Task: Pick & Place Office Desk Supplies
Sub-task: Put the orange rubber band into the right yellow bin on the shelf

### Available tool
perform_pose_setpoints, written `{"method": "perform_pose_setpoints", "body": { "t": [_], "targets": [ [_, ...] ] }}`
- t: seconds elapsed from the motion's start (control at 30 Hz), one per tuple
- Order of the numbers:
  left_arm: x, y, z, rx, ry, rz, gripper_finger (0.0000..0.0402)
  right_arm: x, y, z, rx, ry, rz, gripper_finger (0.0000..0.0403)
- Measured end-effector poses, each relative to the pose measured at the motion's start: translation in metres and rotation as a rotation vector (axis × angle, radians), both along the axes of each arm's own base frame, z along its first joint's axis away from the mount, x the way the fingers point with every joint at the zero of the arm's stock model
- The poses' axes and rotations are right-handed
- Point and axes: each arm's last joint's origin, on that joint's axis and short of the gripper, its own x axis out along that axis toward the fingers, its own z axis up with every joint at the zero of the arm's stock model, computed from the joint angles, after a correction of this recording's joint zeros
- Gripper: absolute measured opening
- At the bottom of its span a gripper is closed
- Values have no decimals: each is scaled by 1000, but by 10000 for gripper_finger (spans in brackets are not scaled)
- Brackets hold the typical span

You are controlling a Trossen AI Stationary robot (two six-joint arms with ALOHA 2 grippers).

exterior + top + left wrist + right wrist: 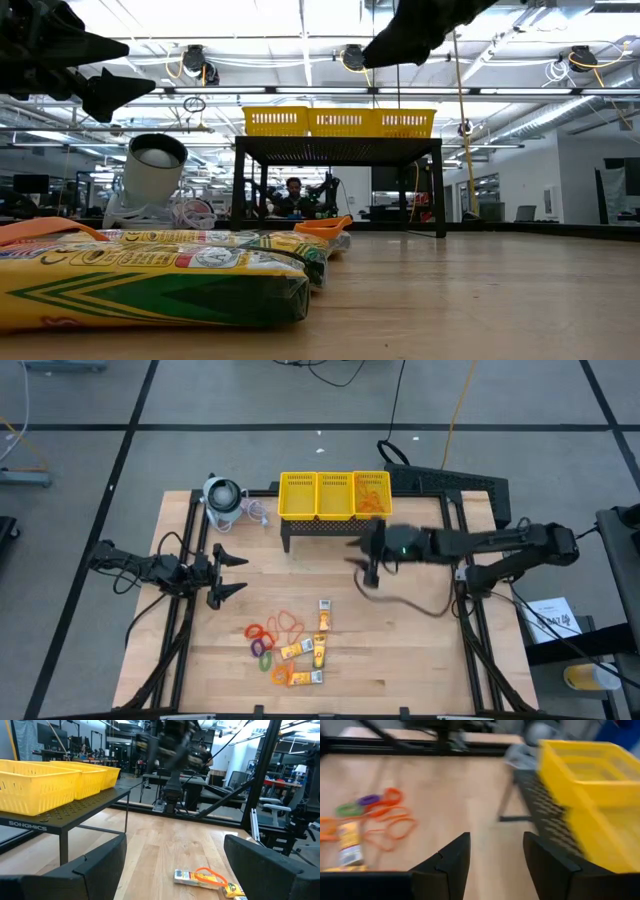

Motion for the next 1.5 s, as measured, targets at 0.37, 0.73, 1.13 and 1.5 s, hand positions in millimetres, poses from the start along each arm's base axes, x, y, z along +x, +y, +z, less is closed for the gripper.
{"method": "perform_pose_setpoints", "body": {
  "t": [0.37,0.73,1.13,1.5],
  "targets": [
    [0,0,0,0,1,0,340,-1,48,-96,-63,-173,306,171],
    [0,0,0,0,0,0,340,18,66,-144,-66,-72,375,169],
    [0,0,0,0,0,0,340,8,63,-130,-50,-38,333,160],
    [0,0,0,0,1,0,340,-69,47,-55,29,-130,282,138]
  ]
}}
